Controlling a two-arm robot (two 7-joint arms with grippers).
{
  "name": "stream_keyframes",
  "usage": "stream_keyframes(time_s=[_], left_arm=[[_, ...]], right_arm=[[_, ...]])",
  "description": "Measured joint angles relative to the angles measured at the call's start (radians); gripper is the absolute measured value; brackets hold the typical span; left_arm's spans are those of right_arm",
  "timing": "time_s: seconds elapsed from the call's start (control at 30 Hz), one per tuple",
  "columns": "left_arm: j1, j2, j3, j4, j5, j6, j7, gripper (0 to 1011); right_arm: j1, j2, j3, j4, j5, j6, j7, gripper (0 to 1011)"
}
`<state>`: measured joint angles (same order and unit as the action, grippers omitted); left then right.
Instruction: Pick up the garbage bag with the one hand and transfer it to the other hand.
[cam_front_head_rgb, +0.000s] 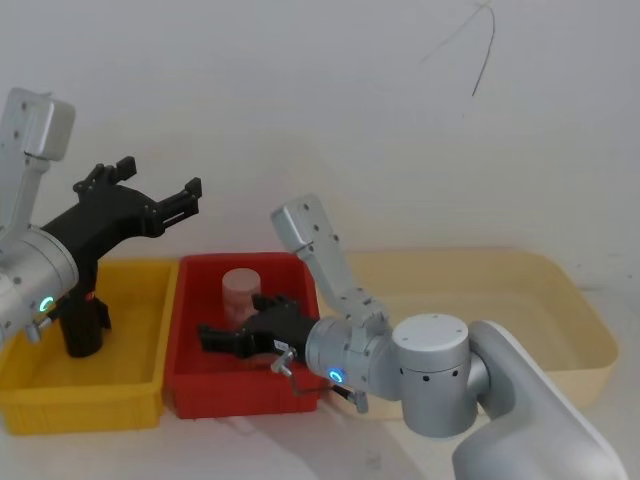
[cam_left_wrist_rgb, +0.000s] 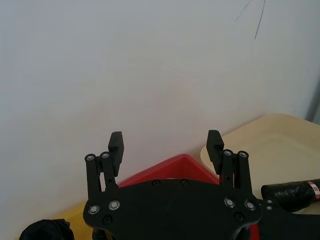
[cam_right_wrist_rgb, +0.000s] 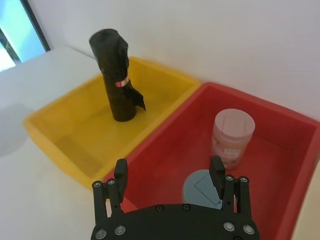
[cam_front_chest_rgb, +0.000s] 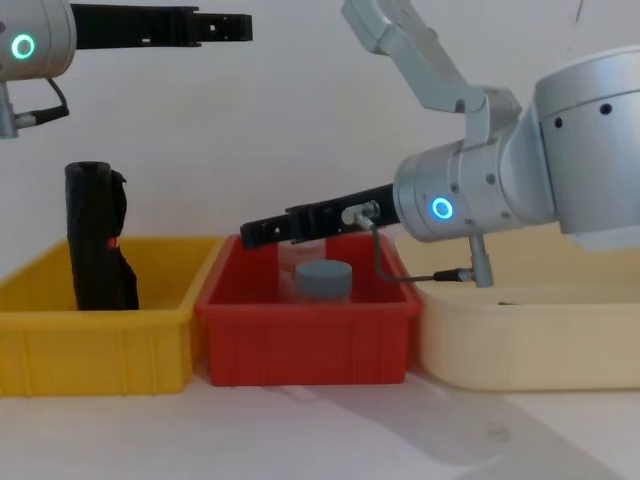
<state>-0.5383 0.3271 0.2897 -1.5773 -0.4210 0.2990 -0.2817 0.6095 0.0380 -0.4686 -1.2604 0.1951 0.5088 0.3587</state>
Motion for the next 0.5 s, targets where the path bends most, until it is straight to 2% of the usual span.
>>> stream_keyframes(time_s=[0.5], left_arm=[[0.000, 0.000, 0.000, 0.000, 0.000, 0.000, 0.000, 1000]], right_arm=[[0.033, 0.014, -0.006, 0.064, -0.006, -0.014, -0.007, 1002]])
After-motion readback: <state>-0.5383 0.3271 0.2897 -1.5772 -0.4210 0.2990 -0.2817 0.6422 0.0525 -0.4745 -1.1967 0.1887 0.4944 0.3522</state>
